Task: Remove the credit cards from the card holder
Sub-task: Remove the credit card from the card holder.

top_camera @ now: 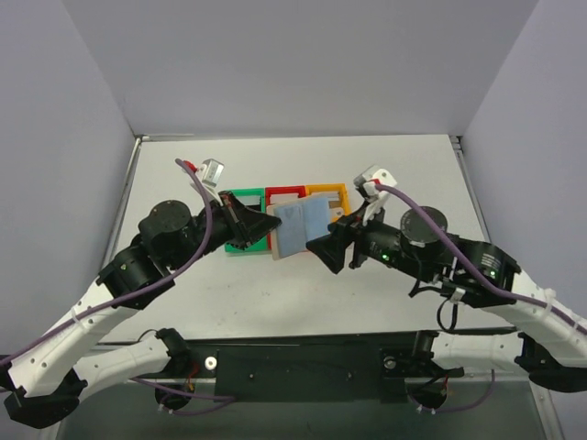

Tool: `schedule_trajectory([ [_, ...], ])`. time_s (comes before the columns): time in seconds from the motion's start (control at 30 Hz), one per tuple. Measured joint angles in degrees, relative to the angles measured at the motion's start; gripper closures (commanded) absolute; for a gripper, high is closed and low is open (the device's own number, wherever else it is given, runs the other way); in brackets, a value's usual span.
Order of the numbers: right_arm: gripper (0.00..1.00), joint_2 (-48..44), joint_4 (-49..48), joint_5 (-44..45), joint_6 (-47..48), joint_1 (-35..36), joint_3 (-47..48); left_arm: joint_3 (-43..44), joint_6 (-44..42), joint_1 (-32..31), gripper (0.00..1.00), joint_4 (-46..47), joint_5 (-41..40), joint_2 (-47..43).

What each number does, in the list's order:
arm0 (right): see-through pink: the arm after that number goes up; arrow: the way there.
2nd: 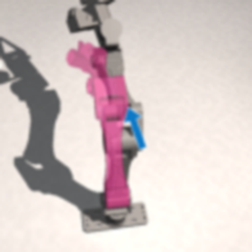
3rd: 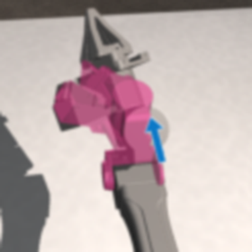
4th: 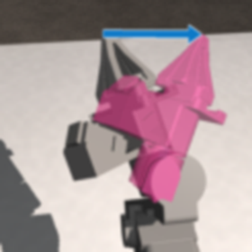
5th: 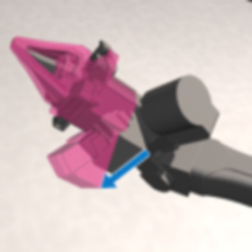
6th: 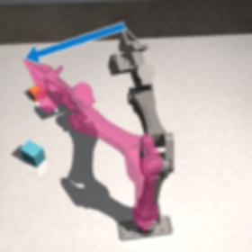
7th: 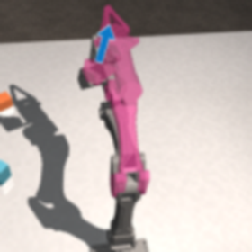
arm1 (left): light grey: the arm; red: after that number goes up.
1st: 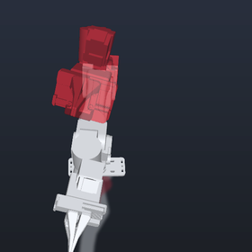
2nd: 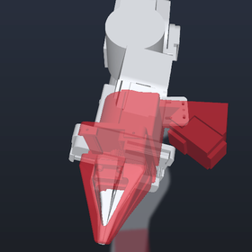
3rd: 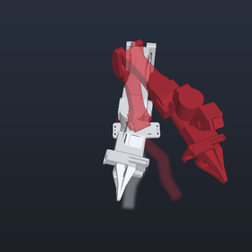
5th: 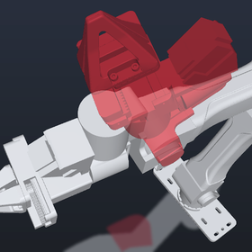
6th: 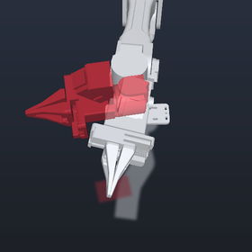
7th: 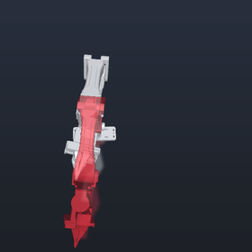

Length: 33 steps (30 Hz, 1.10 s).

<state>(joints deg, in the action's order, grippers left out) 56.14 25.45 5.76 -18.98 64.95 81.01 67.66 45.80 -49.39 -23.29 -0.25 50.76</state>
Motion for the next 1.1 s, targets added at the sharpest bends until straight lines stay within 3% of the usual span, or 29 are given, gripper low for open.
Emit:
schedule_trajectory([
  [0.23, 0.39, 7.1, -1.2, -0.2, -0.2, 0.5, 0.1, -1.8, 1.8, 0.0, 1.0, 4.4, 3.0, -0.1],
  [0.47, 0.37, 8.5, -0.8, 3.6, -0.2, 0.9, 0.1, -4.2, 4.5, 0.0, 1.0, 8.2, 5.0, -0.4],
  [0.8, 0.59, 8.5, -0.4, 6.0, -0.2, 1.2, 0.7, -5.0, 6.3, 0.4, 1.0, 10.6, 6.1, -0.3],
  [1.1, 0.65, 8.4, 0.7, 7.7, -0.2, 1.1, 1.0, -5.4, 7.0, 0.7, 1.0, 11.1, 6.8, -0.4],
])
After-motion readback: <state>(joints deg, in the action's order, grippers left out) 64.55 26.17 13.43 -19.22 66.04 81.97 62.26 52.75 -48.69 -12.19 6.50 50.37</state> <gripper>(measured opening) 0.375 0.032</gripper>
